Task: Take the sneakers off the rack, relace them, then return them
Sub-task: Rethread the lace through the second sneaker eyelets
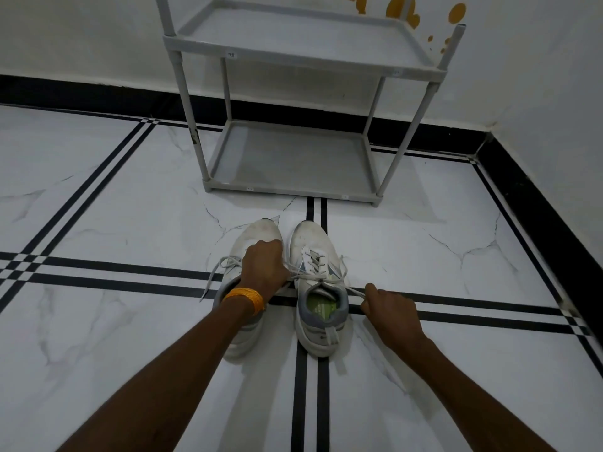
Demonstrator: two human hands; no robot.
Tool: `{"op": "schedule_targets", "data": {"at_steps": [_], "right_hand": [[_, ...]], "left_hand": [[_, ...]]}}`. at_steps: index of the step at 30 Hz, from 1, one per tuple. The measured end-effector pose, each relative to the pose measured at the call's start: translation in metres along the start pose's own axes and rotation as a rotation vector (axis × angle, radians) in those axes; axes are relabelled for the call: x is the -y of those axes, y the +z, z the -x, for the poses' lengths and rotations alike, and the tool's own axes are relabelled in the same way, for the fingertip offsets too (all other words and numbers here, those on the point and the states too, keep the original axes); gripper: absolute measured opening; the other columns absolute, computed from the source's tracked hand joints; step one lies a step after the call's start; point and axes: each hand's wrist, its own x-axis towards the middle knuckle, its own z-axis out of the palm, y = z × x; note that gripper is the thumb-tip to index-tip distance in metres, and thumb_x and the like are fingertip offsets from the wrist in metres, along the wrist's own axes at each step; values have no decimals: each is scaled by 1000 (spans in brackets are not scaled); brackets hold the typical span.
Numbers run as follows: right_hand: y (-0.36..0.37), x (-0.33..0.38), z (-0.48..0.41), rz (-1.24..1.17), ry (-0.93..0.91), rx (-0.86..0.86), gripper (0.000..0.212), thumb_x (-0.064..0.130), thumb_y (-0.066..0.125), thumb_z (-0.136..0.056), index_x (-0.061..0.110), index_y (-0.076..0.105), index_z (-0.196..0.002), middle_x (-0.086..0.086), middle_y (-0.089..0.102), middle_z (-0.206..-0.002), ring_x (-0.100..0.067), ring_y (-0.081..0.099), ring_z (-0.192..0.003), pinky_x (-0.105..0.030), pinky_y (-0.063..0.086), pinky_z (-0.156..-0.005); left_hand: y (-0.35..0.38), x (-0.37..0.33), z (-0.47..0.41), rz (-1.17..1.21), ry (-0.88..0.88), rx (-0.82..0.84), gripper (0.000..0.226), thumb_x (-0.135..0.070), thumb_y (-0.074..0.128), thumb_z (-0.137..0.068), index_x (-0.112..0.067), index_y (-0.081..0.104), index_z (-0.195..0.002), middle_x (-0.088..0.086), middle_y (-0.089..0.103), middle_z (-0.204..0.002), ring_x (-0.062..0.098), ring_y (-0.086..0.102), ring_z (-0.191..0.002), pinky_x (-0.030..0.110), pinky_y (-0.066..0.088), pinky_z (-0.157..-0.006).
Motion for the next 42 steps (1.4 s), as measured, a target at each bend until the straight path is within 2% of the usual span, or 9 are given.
{"op": "schedule_targets", "data": {"at_steps": [5, 8, 11, 15, 20, 28, 32, 35, 42], "right_hand": [[-6, 10, -1, -26, 46, 119, 18, 25, 54, -92, 19, 44, -79, -2, 64, -69, -24, 56, -54, -30, 31, -50], [-18, 8, 1, -479, 73, 316, 25, 29, 36, -101, 17, 44, -80, -3, 59, -81, -28, 59, -78, -38, 38, -64], [-44, 9, -3, -1051, 317, 276, 31, 47, 45, -97, 19, 58, -95, -1, 61, -97, -27, 61, -84, -39, 49, -66], [-64, 28, -14, -917, 177, 124, 53, 46, 66, -86, 26, 49, -132, 12, 46, -127, -12, 53, -108, -34, 50, -92], [-58, 49, -24, -482, -24, 163, 29, 35, 60, -92, 12, 60, -109, -8, 63, -108, -23, 60, -92, -32, 46, -76], [-52, 40, -22, -846, 76, 103, 30, 31, 54, -97, 12, 47, -75, -8, 58, -70, -26, 55, -64, -46, 53, -63], [-45, 37, -26, -978, 190, 204, 33, 37, 51, -97, 12, 49, -76, -11, 61, -71, -28, 59, -65, -55, 56, -69], [-46, 39, -29, -1018, 247, 309, 34, 39, 46, -99, 15, 48, -76, -10, 61, -78, -30, 61, -71, -45, 58, -68], [-42, 41, -31, -1171, 467, 403, 33, 34, 38, -101, 12, 47, -79, -8, 54, -72, -16, 49, -56, -28, 40, -50]], "left_hand": [[5, 1, 3, -76, 16, 17, 18, -9, 61, -77, -3, 63, -94, 20, 69, -95, 36, 63, -89, 33, 44, -69], [4, 4, 5, -48, 91, 27, 22, -14, 55, -88, -6, 60, -107, 19, 69, -100, 36, 64, -92, 38, 49, -76], [-5, 3, 6, 127, 242, 50, 33, -22, 44, -96, -14, 55, -126, 13, 64, -110, 32, 63, -95, 38, 49, -80], [-5, -20, 9, 217, 449, 187, 43, -41, 47, -91, -19, 58, -127, 4, 61, -125, 21, 59, -108, 36, 49, -89], [4, -22, 6, 167, 412, 130, 18, -29, 60, -88, -16, 71, -95, 5, 73, -94, 22, 65, -87, 30, 49, -75], [1, -1, -3, 152, -76, 80, 21, -16, 54, -86, -1, 67, -96, 17, 71, -94, 32, 65, -86, 34, 46, -70], [-3, -15, 2, 266, 170, -99, 24, -21, 52, -92, -13, 61, -112, 8, 64, -108, 26, 63, -91, 33, 48, -76], [11, -20, 9, 204, 364, 75, 29, -36, 46, -96, -19, 62, -113, 4, 63, -111, 24, 62, -96, 37, 50, -79], [33, -22, 31, -75, 309, 7, 32, -40, 33, -101, -17, 50, -115, 9, 55, -109, 34, 63, -82, 41, 51, -66]]}}
